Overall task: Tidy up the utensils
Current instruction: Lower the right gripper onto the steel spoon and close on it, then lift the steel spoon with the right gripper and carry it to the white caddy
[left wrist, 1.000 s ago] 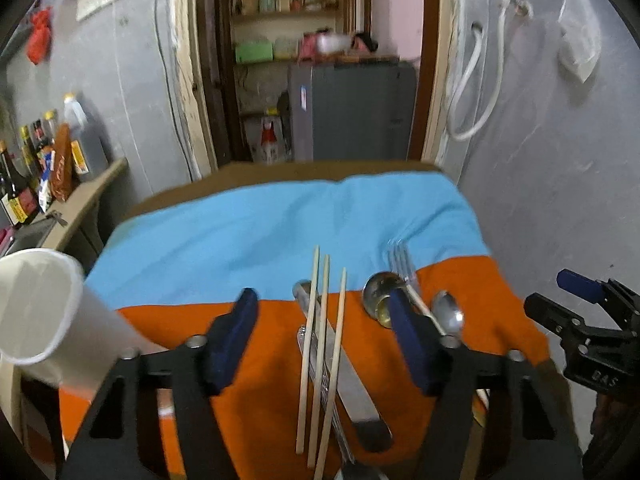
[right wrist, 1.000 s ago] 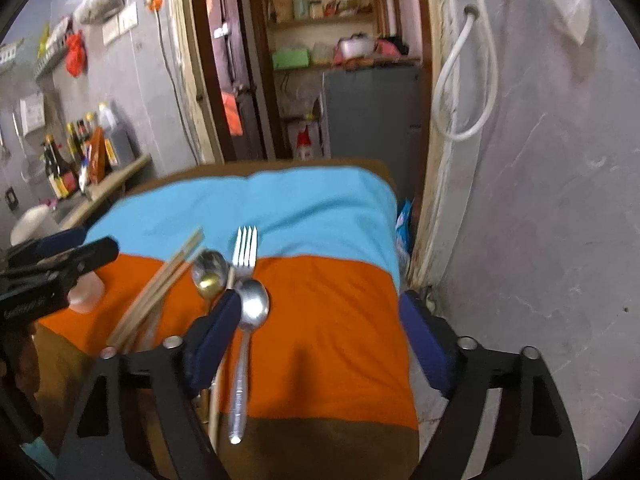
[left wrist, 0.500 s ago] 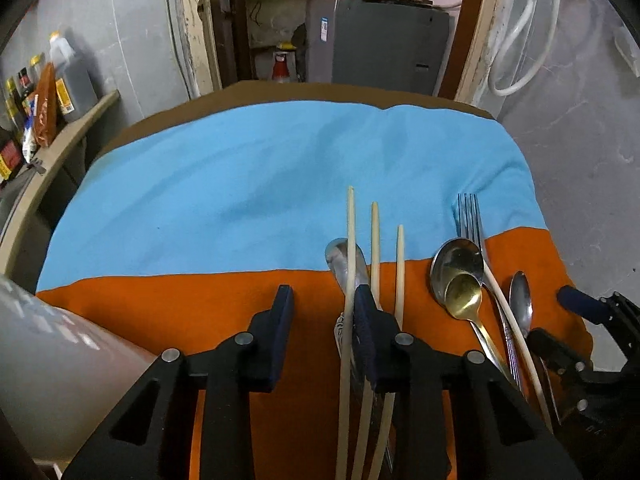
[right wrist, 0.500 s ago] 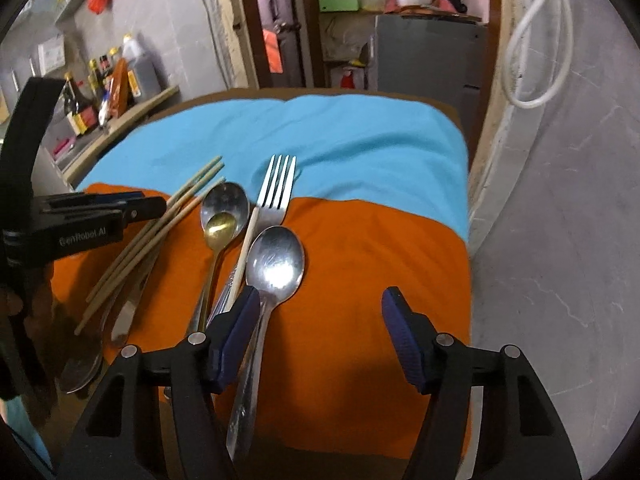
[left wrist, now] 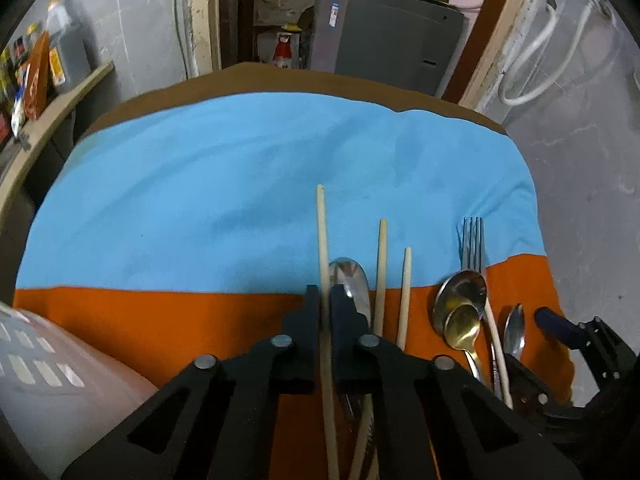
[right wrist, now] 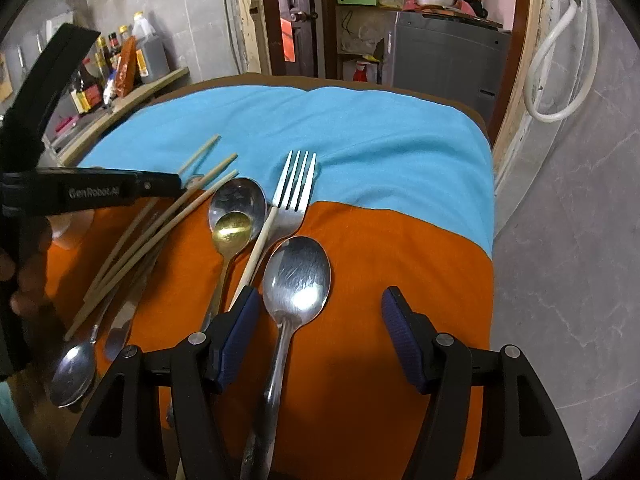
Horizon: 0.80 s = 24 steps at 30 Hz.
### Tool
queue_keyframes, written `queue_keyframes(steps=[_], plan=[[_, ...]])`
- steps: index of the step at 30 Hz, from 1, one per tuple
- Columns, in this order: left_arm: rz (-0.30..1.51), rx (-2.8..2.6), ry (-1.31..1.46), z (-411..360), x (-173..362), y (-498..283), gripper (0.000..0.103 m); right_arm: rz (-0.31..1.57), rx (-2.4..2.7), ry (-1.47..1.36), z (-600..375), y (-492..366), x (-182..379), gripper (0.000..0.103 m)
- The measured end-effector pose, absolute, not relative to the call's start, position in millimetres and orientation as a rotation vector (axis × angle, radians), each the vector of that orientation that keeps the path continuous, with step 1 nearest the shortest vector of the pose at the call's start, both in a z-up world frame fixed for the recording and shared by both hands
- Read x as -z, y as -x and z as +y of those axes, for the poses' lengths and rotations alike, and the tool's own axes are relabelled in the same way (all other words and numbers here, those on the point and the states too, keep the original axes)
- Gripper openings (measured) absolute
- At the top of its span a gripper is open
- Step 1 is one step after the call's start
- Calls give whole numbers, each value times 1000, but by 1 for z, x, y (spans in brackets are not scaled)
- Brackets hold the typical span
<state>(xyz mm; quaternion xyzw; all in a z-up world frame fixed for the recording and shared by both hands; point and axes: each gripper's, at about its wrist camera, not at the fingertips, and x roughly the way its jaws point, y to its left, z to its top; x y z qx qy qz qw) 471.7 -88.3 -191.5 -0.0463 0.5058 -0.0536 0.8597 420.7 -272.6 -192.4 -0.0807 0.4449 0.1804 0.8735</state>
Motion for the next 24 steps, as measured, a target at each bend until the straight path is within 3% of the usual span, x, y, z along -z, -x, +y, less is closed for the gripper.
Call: queue_keyframes(steps=[4, 10, 14, 19, 24], plan=[[1074, 111, 108, -88, 189, -469, 3, 931, -385, 164, -268, -425, 192, 50], [1119, 97, 136, -89, 190, -476, 3, 949, -374, 153, -265, -431, 193, 51], [1139, 87, 148, -91, 187, -476, 3, 951, -364, 134, -265, -431, 191, 33], [1067, 123, 206, -89, 173, -456, 2, 941, -388, 9, -282, -426, 188, 32], [906, 162, 242, -89, 143, -420, 2, 816, -387, -44, -293, -400, 168, 32]])
